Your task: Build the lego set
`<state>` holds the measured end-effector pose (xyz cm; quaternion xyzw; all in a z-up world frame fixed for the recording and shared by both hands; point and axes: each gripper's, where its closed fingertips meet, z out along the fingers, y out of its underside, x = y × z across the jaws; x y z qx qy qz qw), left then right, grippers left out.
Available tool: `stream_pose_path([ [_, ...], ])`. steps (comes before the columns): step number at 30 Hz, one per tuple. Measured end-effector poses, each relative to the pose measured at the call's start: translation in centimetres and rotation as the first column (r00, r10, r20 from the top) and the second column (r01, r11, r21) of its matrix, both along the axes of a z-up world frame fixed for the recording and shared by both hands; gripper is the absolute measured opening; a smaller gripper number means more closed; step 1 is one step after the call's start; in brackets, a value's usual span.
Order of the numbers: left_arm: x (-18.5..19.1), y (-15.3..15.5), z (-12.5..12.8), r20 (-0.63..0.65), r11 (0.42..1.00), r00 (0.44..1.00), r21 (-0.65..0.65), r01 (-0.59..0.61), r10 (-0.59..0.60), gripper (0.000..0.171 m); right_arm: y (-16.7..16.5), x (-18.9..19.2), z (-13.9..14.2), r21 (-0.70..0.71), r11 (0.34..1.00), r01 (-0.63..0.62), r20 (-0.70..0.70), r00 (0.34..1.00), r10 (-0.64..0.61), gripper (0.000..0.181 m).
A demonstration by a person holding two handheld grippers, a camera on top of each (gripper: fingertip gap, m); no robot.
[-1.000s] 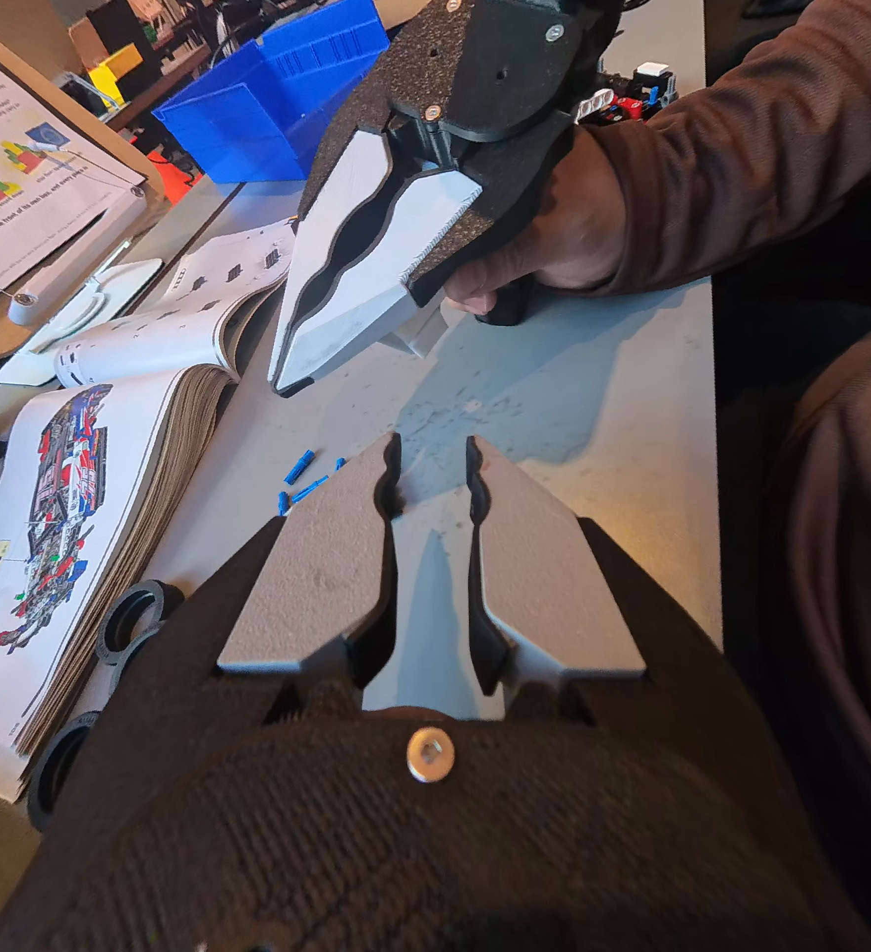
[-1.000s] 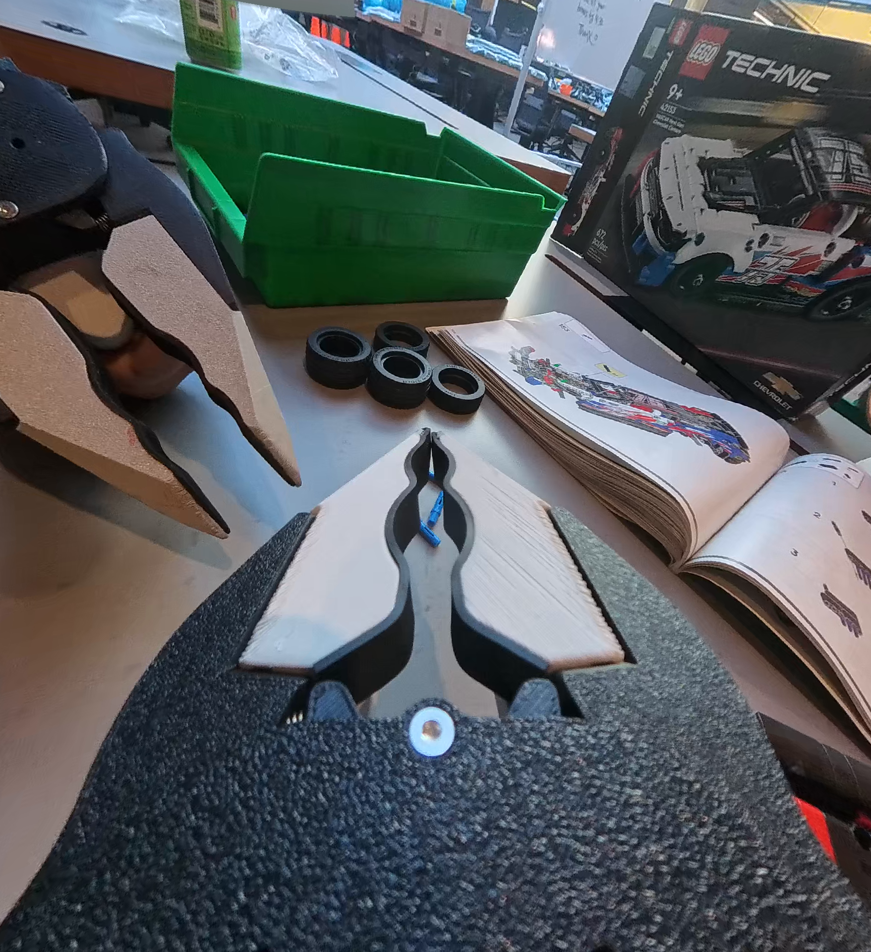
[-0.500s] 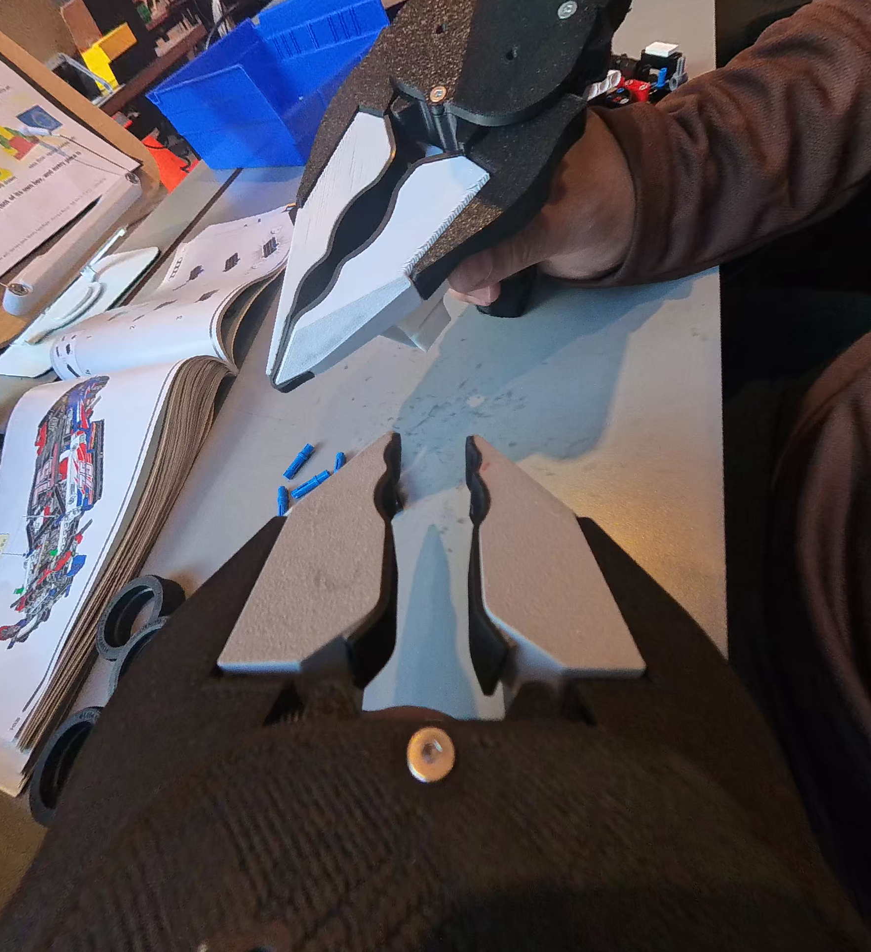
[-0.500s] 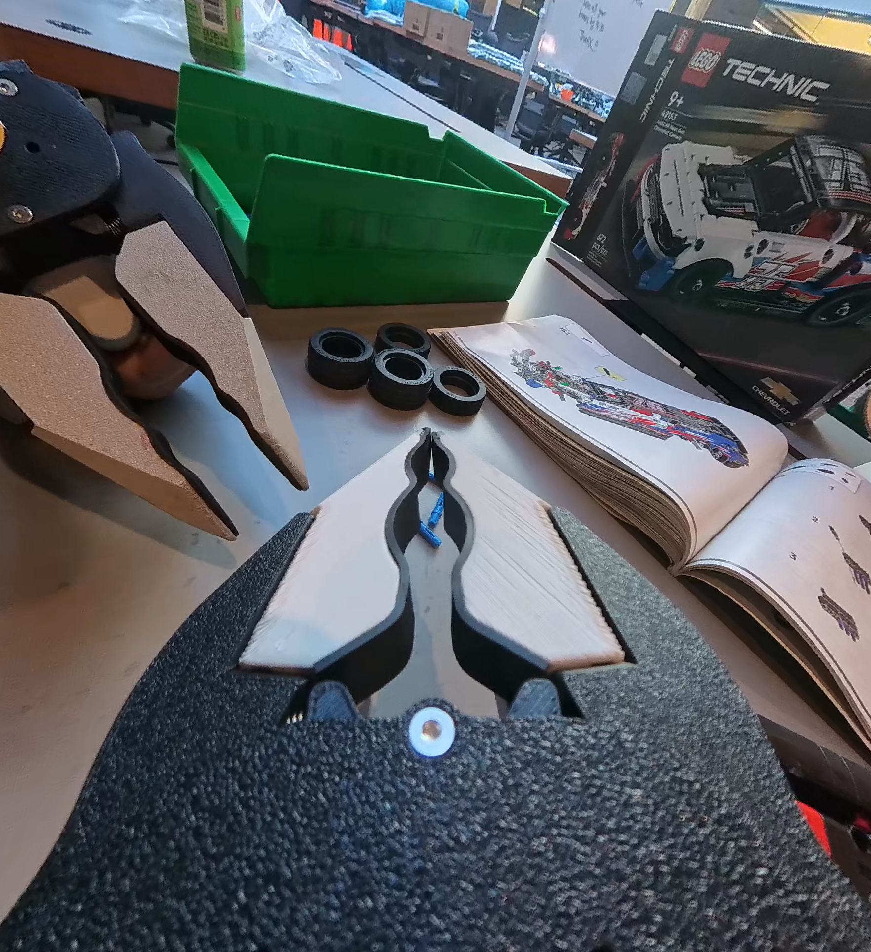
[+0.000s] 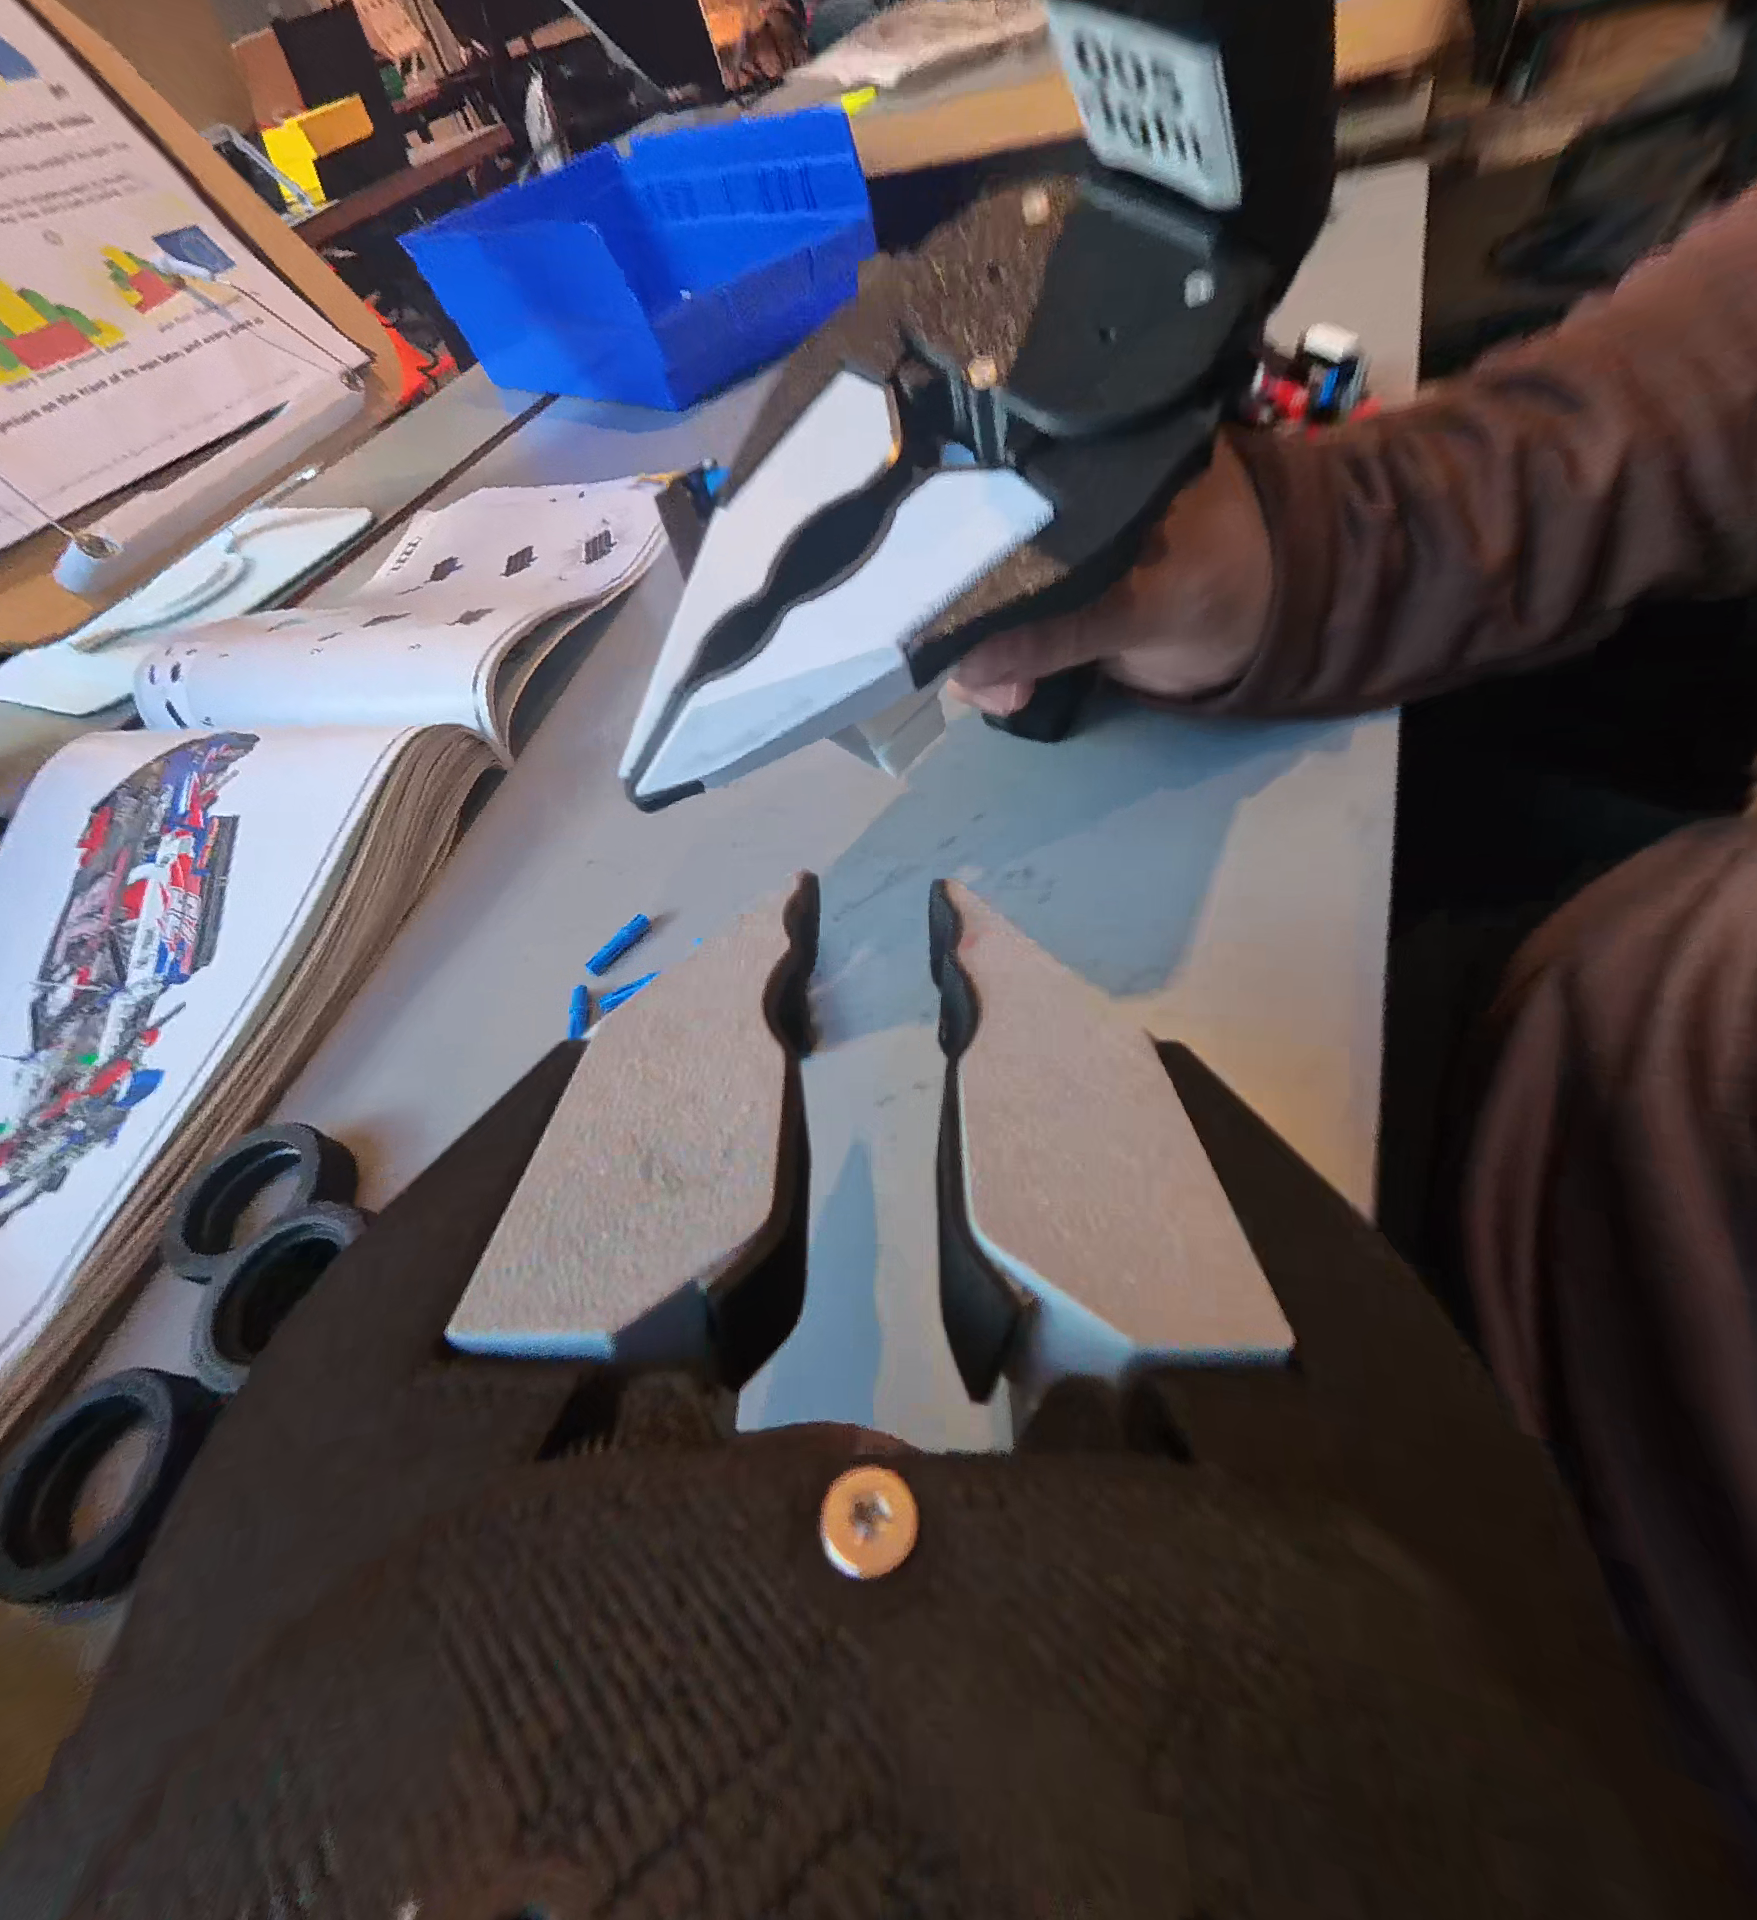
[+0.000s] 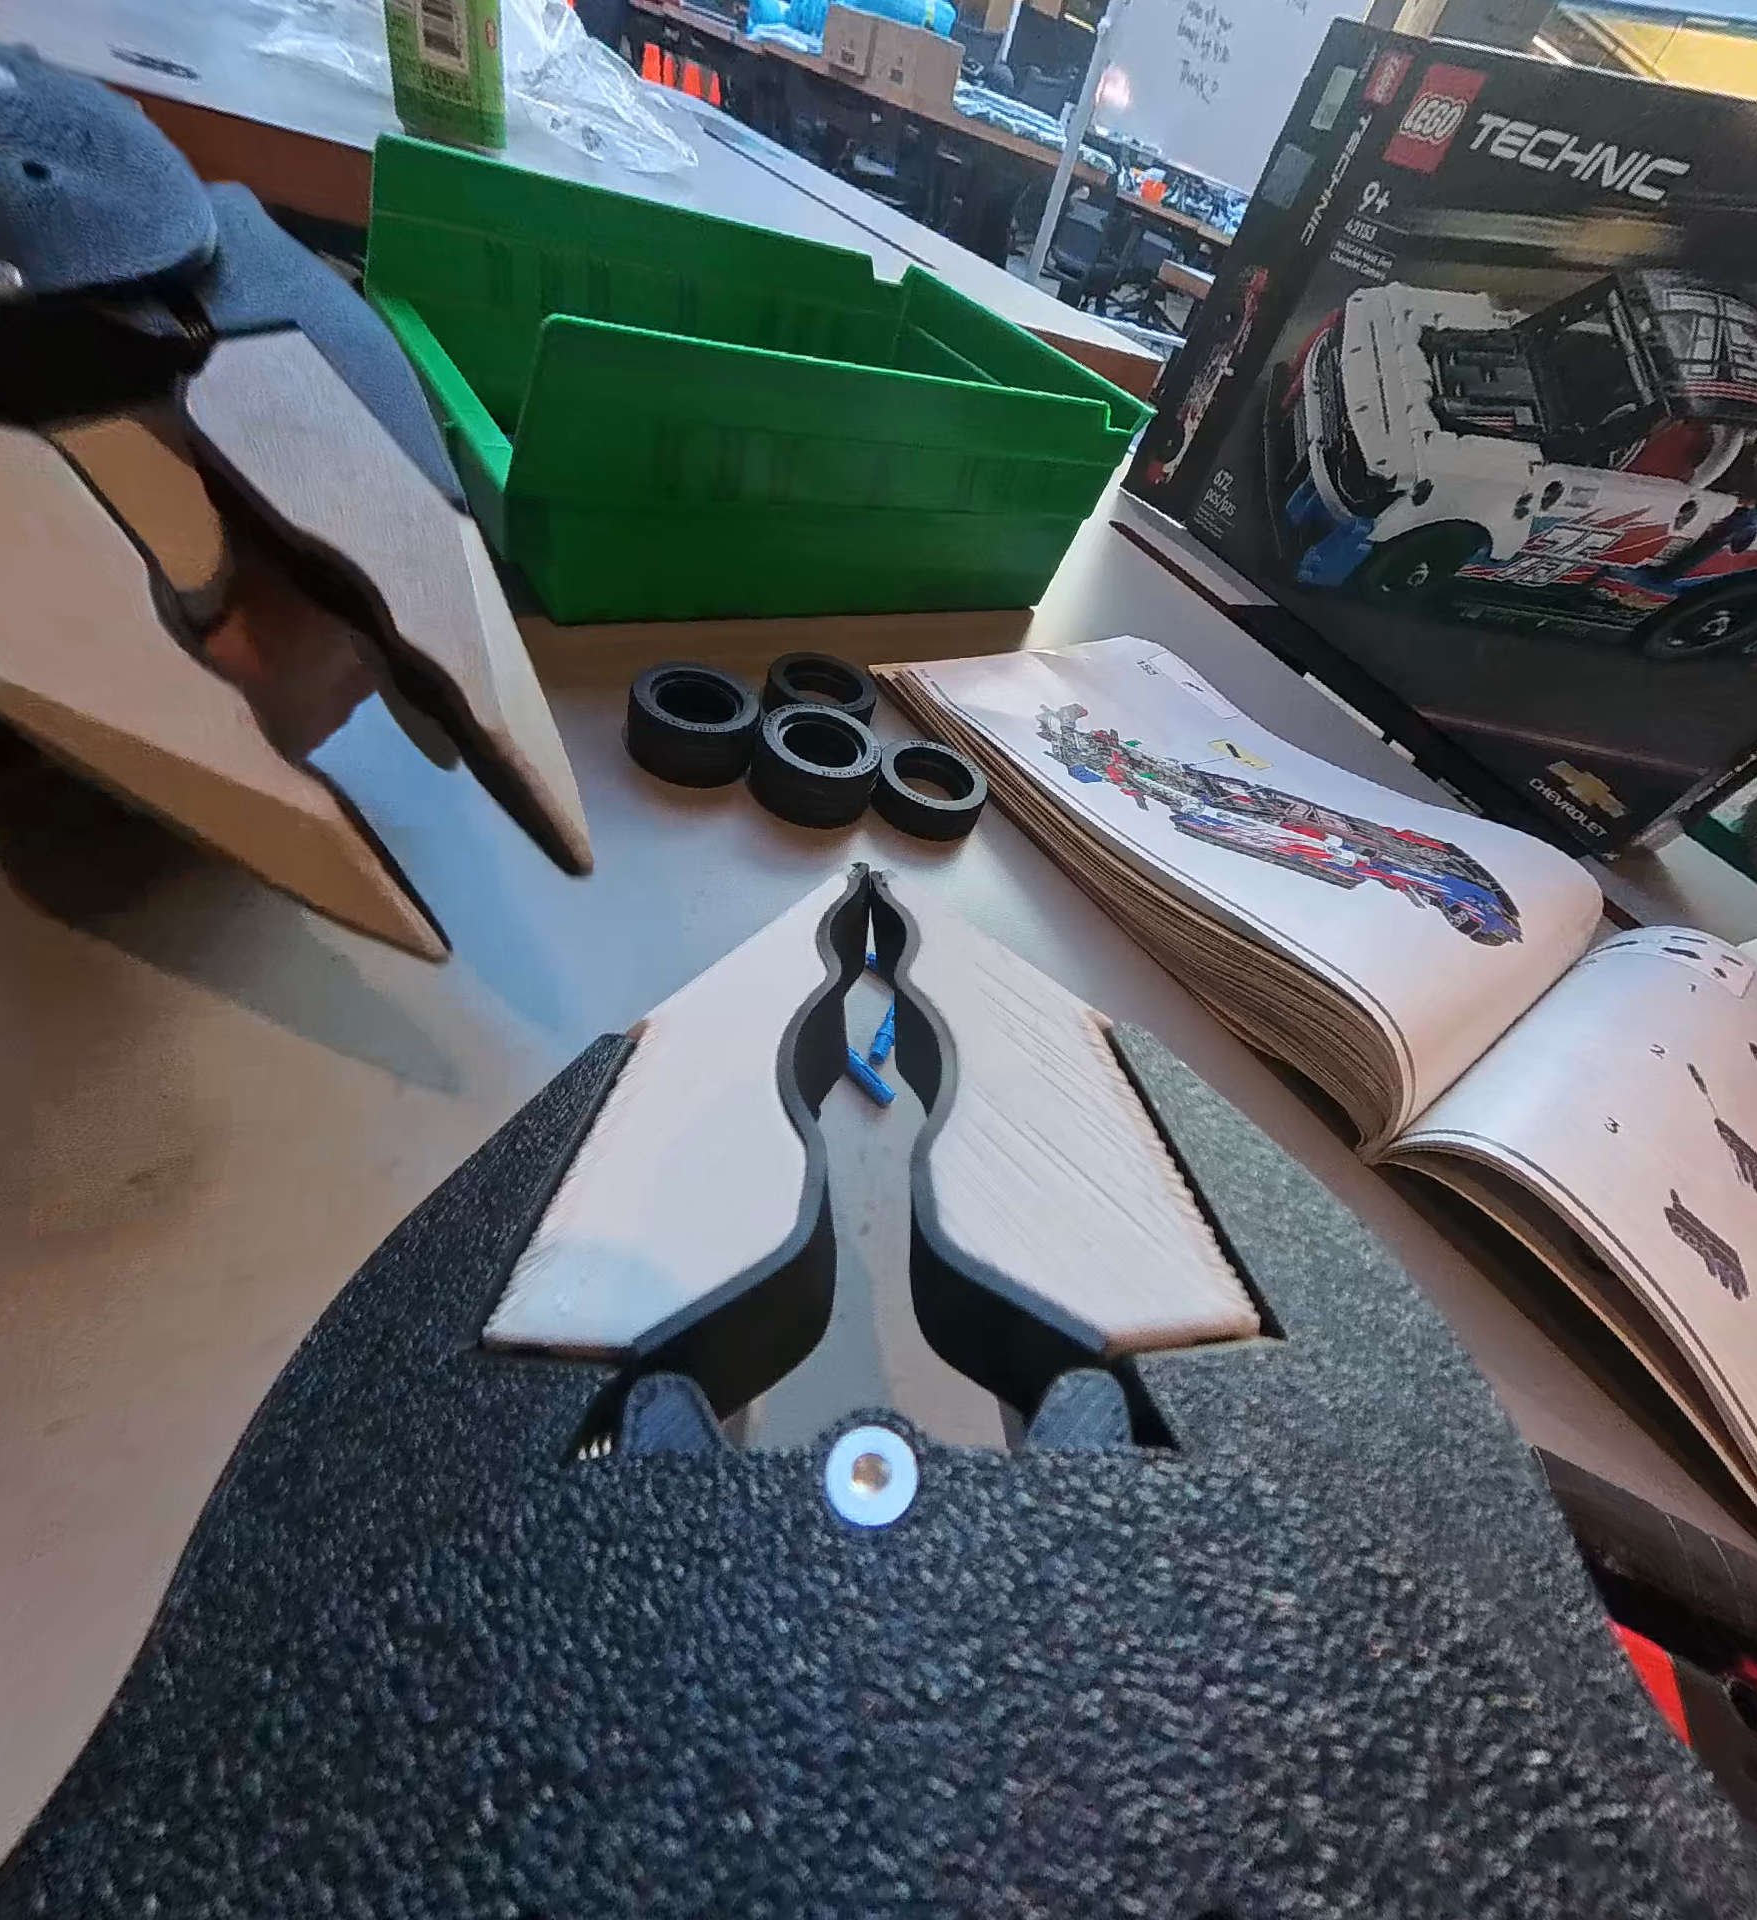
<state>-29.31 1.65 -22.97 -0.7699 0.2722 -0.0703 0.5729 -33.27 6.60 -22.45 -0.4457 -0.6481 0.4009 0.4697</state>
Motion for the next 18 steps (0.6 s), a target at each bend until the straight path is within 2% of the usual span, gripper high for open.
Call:
stream_pose_path([
  [2, -0.4, -0.2, 0.9, 0.059, 1.000, 0.998, 0.010, -0.021, 0.021, 0.019, -0.1, 0.0, 0.0, -0.002, 1.000, -0.008, -0.002, 1.000, 0.008, 0.000],
  [7, -1.8, 0.3, -0.3, 0.013, 0.994, 0.994, 0.004, -0.105, 0.105, 0.020, -0.3, 0.2, 0.3, -0.004, 1.000, -0.019, -0.022, 1.000, 0.019, 0.000],
  [18, -1.9, 1.3, -0.1, 0.060, 0.990, 0.988, 0.005, -0.144, 0.144, 0.021, -1.3, 1.1, 0.7, -0.013, 0.998, -0.057, -0.045, 0.997, 0.056, 0.000],
])
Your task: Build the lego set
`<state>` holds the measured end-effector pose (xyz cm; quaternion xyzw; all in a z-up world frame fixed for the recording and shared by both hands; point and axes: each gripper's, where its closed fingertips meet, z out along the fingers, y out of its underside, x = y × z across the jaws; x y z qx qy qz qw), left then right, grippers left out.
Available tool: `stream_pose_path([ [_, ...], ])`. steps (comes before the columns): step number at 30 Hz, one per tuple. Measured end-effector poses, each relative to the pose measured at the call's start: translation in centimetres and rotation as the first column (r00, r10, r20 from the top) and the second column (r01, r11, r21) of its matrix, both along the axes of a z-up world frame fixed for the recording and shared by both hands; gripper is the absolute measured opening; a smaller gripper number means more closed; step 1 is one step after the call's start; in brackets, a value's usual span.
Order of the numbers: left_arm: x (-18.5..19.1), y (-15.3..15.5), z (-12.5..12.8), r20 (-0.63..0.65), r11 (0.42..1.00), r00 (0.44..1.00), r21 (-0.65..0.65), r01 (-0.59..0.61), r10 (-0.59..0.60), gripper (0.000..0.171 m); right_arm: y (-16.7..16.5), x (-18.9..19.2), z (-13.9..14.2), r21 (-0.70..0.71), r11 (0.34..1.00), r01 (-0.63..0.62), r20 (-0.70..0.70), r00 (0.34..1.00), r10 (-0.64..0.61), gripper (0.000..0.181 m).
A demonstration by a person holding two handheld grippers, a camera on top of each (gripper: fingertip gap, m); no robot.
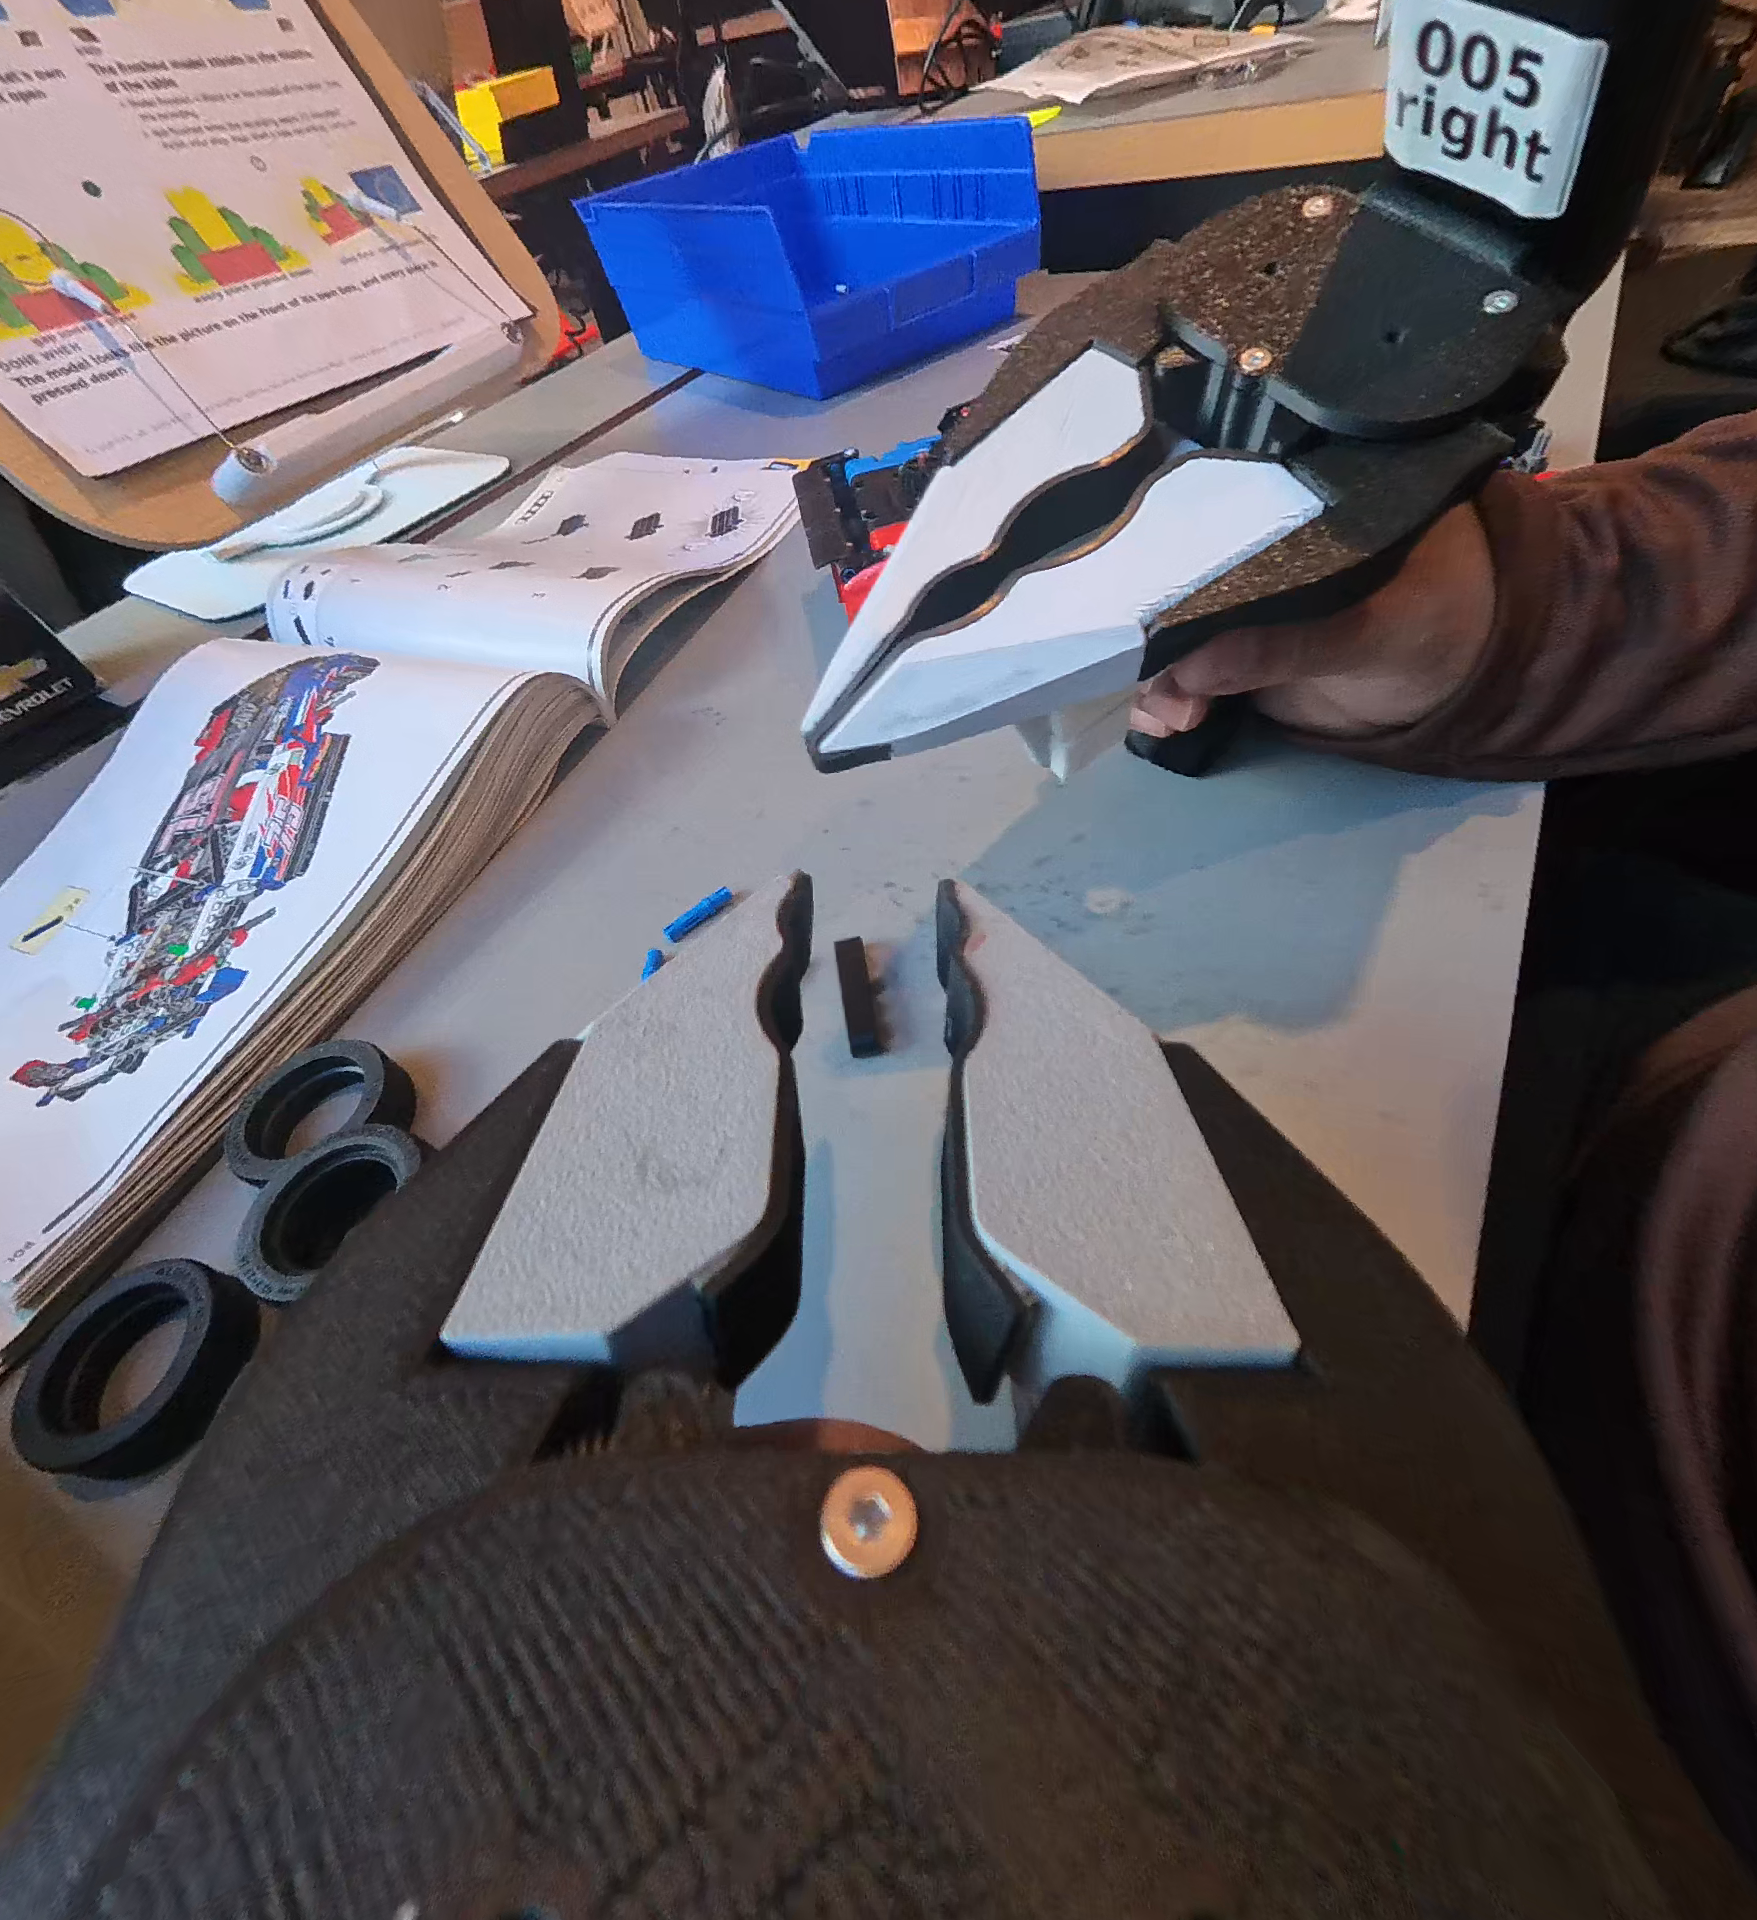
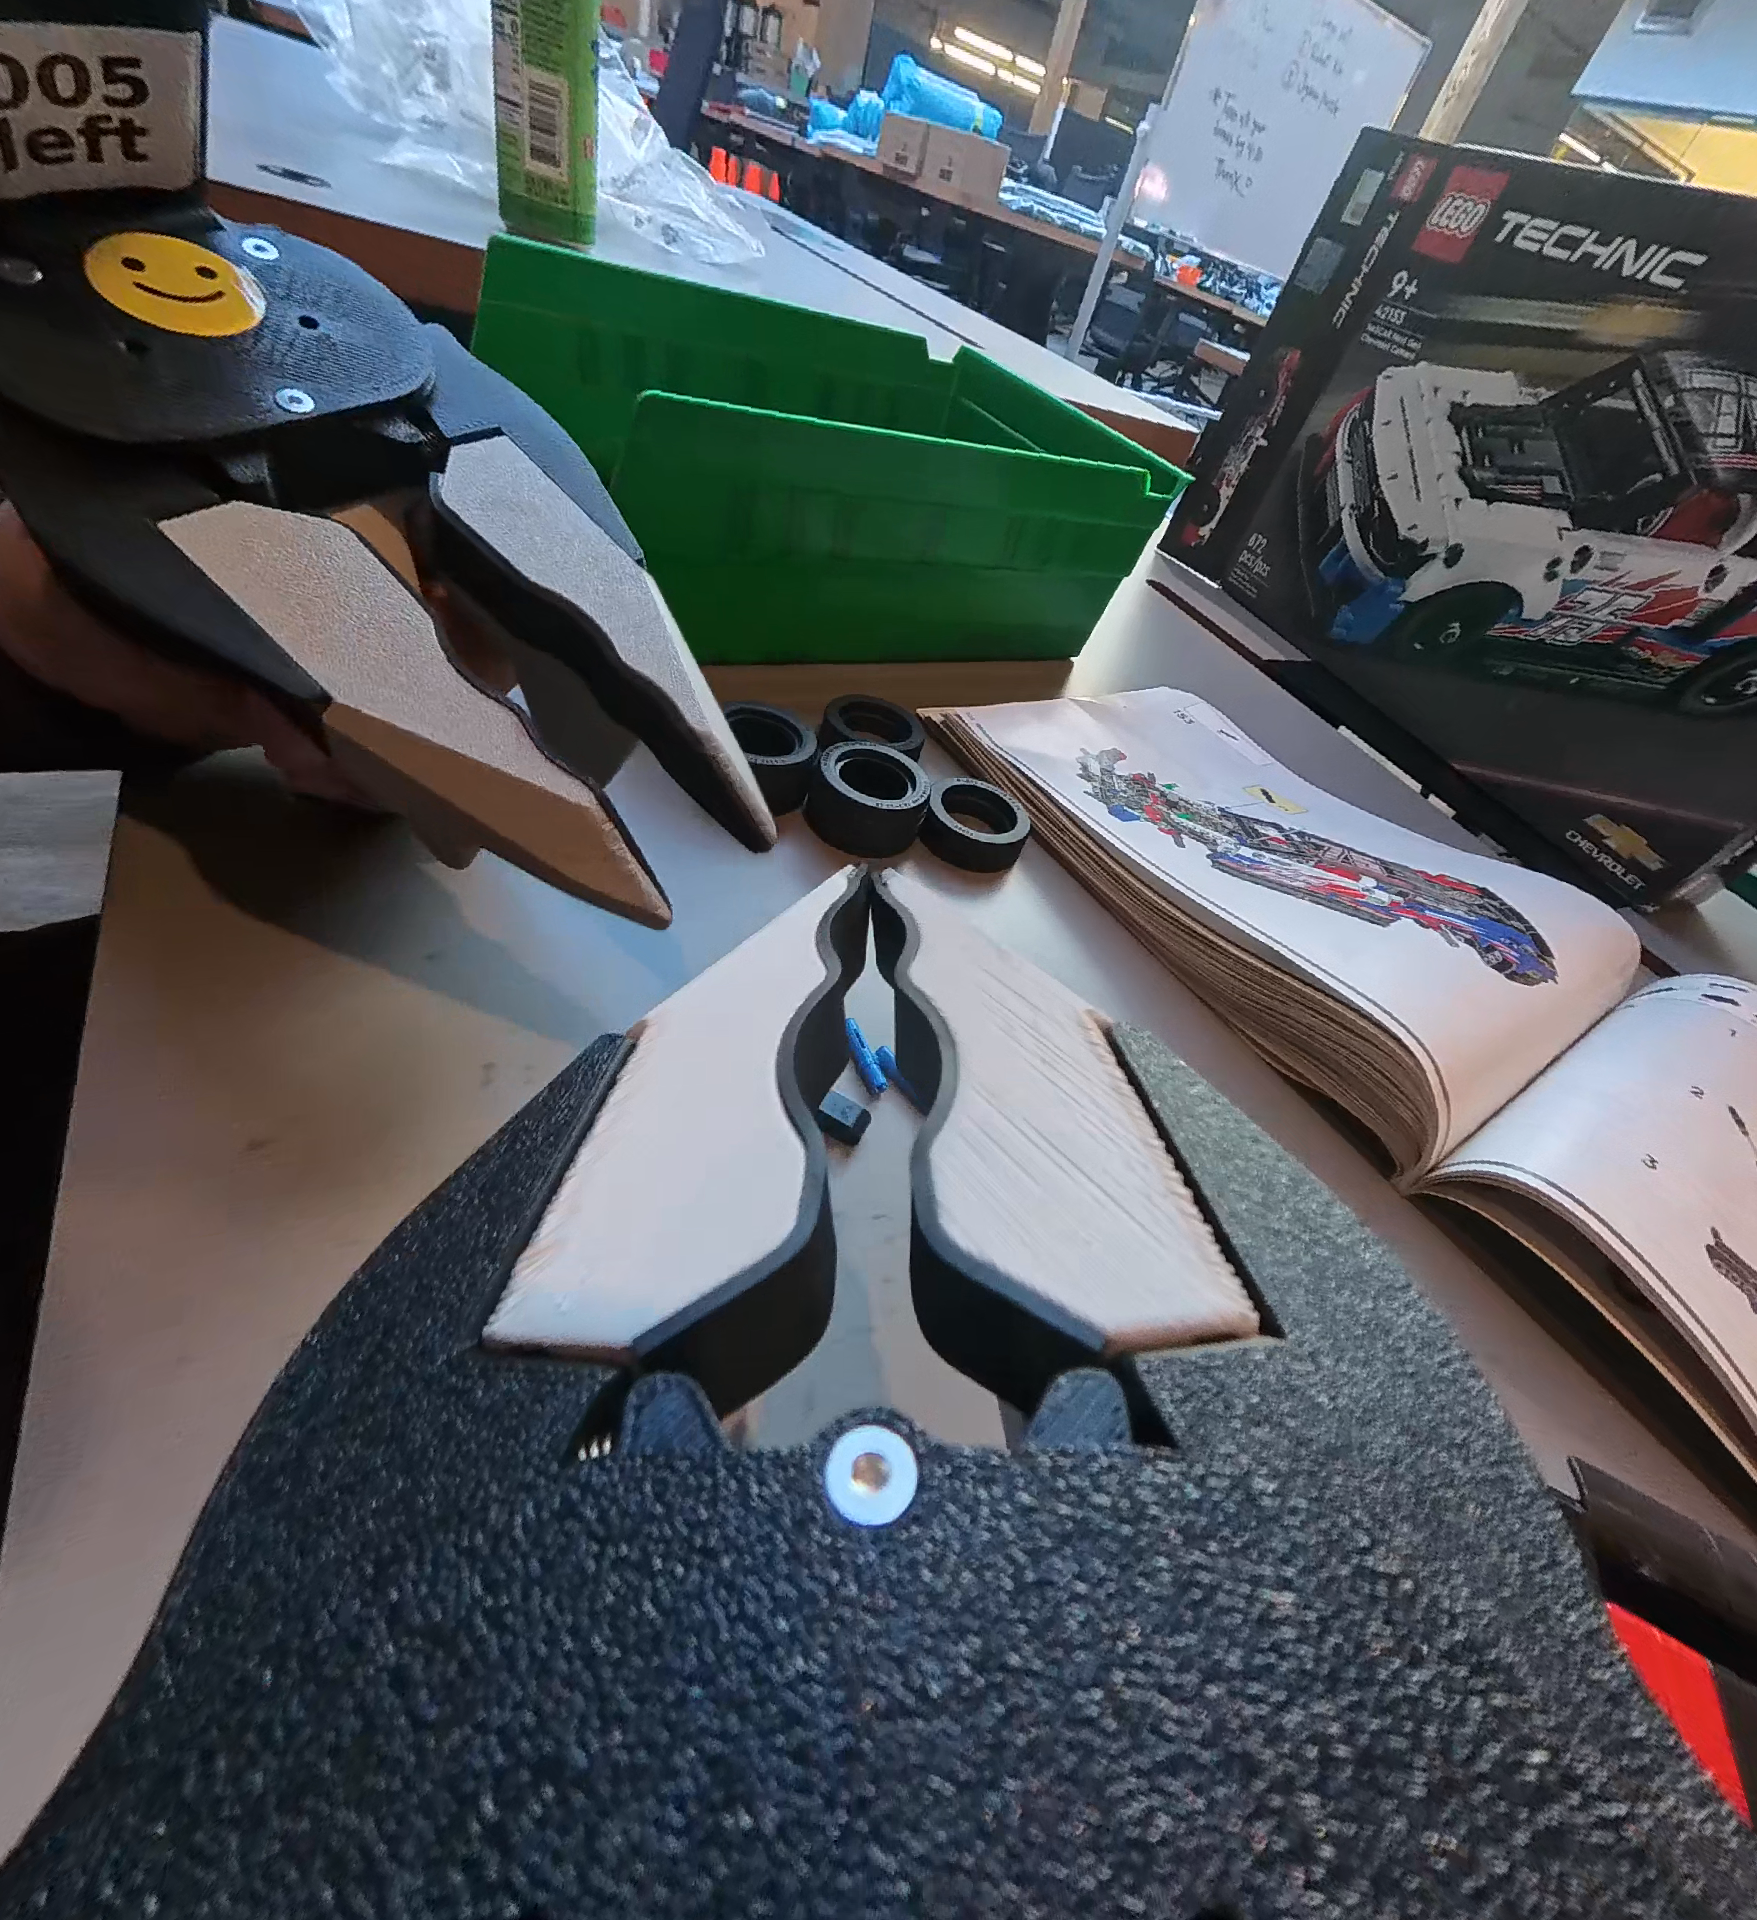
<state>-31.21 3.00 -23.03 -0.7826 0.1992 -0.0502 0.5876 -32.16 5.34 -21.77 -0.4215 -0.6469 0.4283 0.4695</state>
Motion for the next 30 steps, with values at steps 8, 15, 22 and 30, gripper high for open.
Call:
stream_pose_path([
  [8, -0.4, -0.6, -0.1, 0.032, 0.999, 0.999, -0.017, 0.035, -0.035, 0.025, 0.2, -0.3, -0.3, -0.023, 1.000, 0.001, 0.029, 1.000, 0.000, 0.000],
  [15, -0.1, -1.3, 0.0, 0.022, 0.994, 0.994, -0.002, 0.109, -0.109, 0.027, 0.8, -0.7, -0.5, -0.066, 0.998, 0.005, 0.054, 0.999, -0.002, 0.000],
  [22, 0.3, -1.8, 0.0, -0.036, 0.989, 0.989, 0.025, 0.147, -0.146, 0.026, 1.6, -1.5, -0.4, -0.109, 0.994, 0.026, 0.057, 0.998, -0.020, 0.000],
  [30, -1.5, -1.4, 1.0, 0.094, 0.996, 0.992, 0.044, 0.083, -0.087, 0.022, 3.1, -1.0, 0.8, -0.104, 0.989, 0.102, -0.025, 0.994, -0.105, 0.000],
])
